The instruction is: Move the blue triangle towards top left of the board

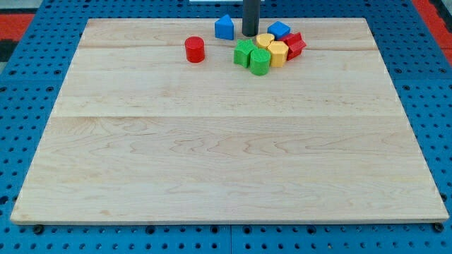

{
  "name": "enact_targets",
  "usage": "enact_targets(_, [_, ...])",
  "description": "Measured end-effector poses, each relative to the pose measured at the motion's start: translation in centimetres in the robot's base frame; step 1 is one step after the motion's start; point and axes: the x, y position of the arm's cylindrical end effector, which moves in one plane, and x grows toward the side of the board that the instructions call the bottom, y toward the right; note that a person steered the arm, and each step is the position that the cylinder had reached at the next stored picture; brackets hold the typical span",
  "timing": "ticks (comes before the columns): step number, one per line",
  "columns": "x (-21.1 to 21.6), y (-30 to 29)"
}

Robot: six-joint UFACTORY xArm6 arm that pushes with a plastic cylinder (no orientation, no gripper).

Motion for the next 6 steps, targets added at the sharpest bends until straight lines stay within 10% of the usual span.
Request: enact_targets(6, [-4.0,-17.4])
